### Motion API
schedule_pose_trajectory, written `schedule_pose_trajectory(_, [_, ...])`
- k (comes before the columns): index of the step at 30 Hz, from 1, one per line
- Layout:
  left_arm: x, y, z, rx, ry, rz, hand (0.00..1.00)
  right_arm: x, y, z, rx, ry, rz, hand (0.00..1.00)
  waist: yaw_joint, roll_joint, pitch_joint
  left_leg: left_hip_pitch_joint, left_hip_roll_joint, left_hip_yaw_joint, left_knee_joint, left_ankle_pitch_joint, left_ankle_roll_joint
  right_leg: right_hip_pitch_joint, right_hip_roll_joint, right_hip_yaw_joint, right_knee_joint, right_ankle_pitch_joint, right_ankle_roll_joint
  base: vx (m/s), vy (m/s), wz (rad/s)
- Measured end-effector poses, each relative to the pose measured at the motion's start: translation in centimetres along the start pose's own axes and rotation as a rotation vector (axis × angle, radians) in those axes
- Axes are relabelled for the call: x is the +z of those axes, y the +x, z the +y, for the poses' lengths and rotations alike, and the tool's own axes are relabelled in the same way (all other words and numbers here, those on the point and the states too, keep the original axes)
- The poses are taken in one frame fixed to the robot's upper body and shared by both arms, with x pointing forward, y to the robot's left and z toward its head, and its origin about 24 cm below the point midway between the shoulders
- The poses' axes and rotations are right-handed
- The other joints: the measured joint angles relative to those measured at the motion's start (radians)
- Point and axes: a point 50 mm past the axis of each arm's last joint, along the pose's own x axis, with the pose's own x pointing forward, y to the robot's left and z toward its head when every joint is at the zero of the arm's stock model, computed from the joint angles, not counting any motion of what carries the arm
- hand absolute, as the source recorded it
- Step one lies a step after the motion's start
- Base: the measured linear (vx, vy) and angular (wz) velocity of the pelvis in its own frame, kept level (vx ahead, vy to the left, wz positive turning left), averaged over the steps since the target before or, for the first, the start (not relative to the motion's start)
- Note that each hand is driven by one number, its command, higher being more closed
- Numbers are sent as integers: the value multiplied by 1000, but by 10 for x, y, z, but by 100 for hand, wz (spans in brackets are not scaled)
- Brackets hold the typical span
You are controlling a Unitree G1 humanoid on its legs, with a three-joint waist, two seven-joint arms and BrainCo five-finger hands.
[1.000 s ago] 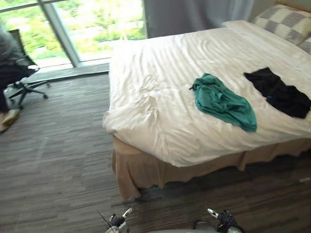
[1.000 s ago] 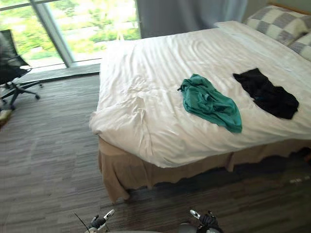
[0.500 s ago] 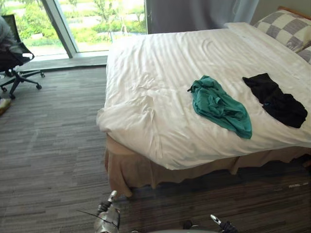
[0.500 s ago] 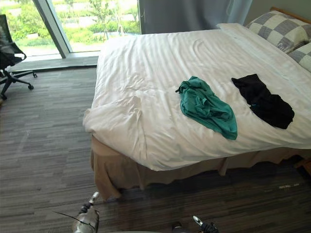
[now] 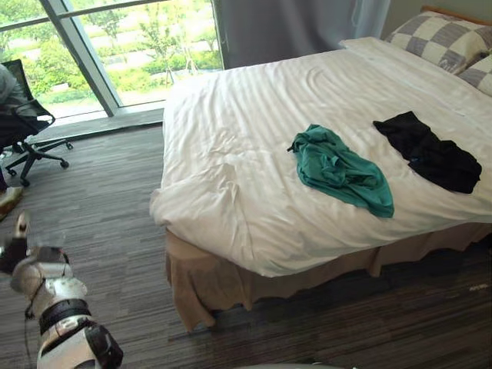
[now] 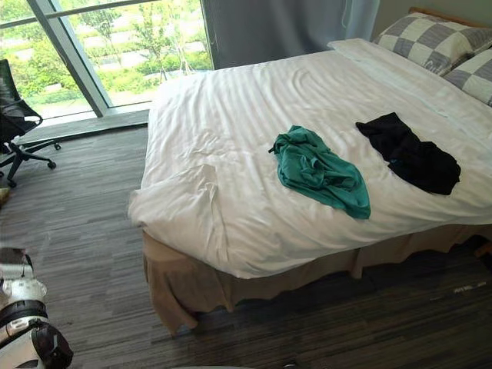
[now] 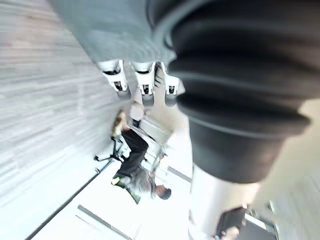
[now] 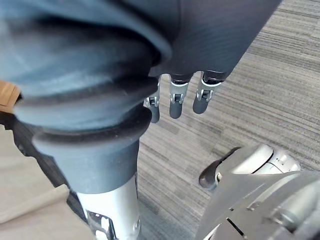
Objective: Tidy the bed and pick cloth on bed and put in laundry
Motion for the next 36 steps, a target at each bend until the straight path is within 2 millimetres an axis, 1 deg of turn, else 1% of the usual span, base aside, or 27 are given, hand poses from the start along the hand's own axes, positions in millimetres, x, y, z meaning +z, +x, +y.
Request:
schedule_pose_trajectory(2, [15,-4,-46,-146,123,-103,0,0,0,-1,1,10,-2,0,-3,-6,-4,-25,-2,0,-3,9,-1,-35,-1,2,15,0,0,0,0,0])
schedule_pose_trajectory(5, [20,-13,-85,-288,272,-179,0,2,0,2,23,20,-8,0,-14,-10,-4,-54,-12,0,-14,27,2,-75,-2,3,30,0,-1,0,0,0])
schedule_pose_trajectory(6, [21,-19,-100,-352,346,-220,0,5,1,4,34,21,-18,0,-34,-2,4,-64,-15,-1,-21,36,4,-94,-4,4,35,1,-2,0,0,0])
schedule_pose_trajectory(7, [22,-21,-108,-376,370,-234,0,8,1,6,40,25,-24,0,-39,2,11,-70,-16,-1,-21,39,5,-101,-5,4,41,1,-2,0,0,0])
schedule_pose_trajectory(8, [24,-26,-123,-418,395,-257,0,12,3,6,41,37,-34,0,-46,7,27,-73,-16,-1,-21,42,5,-113,-6,5,50,1,-3,0,0,0])
schedule_pose_trajectory(9, [27,-29,-133,-446,416,-279,0,15,3,8,46,40,-38,0,-55,8,36,-81,-16,-2,-21,46,6,-122,-6,6,54,2,-3,-52,-19,0])
schedule_pose_trajectory(10, [32,-34,-148,-481,431,-308,0,17,4,12,56,43,-43,0,-60,7,56,-88,-16,-2,-21,50,8,-128,-6,8,59,3,-5,-50,-17,-2])
schedule_pose_trajectory(11, [37,-37,-159,-508,435,-333,0,20,4,16,63,44,-47,0,-60,5,66,-93,-16,-2,-21,53,10,-142,-6,9,66,3,-5,-50,-18,-3])
schedule_pose_trajectory(12, [40,-39,-167,-525,438,-349,0,21,4,18,69,44,-51,0,-60,4,75,-104,-16,-2,-21,55,11,-151,-6,9,71,3,-6,-50,-13,-2])
schedule_pose_trajectory(14, [52,-44,-189,-575,456,-394,0,30,5,29,96,41,-70,0,-63,0,107,-139,-18,-2,-25,68,14,-190,-8,12,80,8,-11,-74,-14,0])
schedule_pose_trajectory(16, [57,-43,-198,-581,478,-398,0,36,5,39,121,36,-86,0,-65,-5,131,-160,-18,-2,-36,83,18,-222,-7,17,87,15,-16,-43,-17,0])
schedule_pose_trajectory(18, [57,-42,-205,-587,512,-390,0,43,5,45,138,23,-105,0,-65,-11,155,-188,-17,-1,-37,92,20,-253,-5,20,87,27,-19,-9,-10,-2])
schedule_pose_trajectory(20, [55,-40,-212,-596,584,-378,0,49,4,53,158,32,-125,0,-68,-18,192,-221,-16,-2,-37,100,21,-285,-3,20,86,38,-23,0,0,0])
schedule_pose_trajectory(21, [54,-40,-214,-603,605,-376,0,51,3,54,163,32,-132,0,-67,-19,198,-230,-17,-2,-37,102,21,-295,-4,21,86,39,-23,0,0,0])
schedule_pose_trajectory(23, [57,-41,-221,-616,653,-388,0,56,2,61,185,29,-154,0,-68,-23,233,-254,-17,-3,-37,106,22,-317,-4,20,85,45,-24,0,0,0])
schedule_pose_trajectory(25, [63,-40,-227,-624,658,-391,0,58,1,66,202,25,-163,0,-66,-27,240,-285,-17,-4,-37,111,23,-347,-6,19,86,48,-26,7,10,2])
schedule_pose_trajectory(26, [70,-41,-232,-629,647,-407,0,59,0,69,213,24,-169,0,-64,-30,251,-304,-17,-5,-37,114,24,-366,-7,17,86,50,-26,22,18,5])
schedule_pose_trajectory(29, [81,-42,-240,-627,643,-426,0,66,-3,76,244,4,-213,0,-63,-34,281,-333,-15,-8,-37,119,23,-389,-9,10,86,52,-26,9,13,8])
schedule_pose_trajectory(31, [81,-42,-241,-633,654,-421,0,70,-4,82,260,-6,-228,0,-63,-37,289,-364,-14,-7,-38,123,18,-417,-12,5,86,54,-27,24,18,10])
schedule_pose_trajectory(32, [81,-44,-244,-654,663,-426,0,73,-5,86,271,-5,-238,0,-62,-39,308,-369,-14,-2,-38,126,14,-419,-15,0,86,54,-27,19,18,11])
schedule_pose_trajectory(33, [81,-46,-247,-673,680,-432,100,76,-6,89,284,-19,-252,0,-58,-43,314,-385,-13,0,-38,126,14,-434,-15,-1,86,55,-27,12,13,9])
schedule_pose_trajectory(36, [83,-49,-255,-731,720,-434,100,84,-9,98,316,-37,-284,0,-54,-49,320,-437,-13,1,-38,136,16,-480,-17,-3,83,69,-28,-2,2,7])
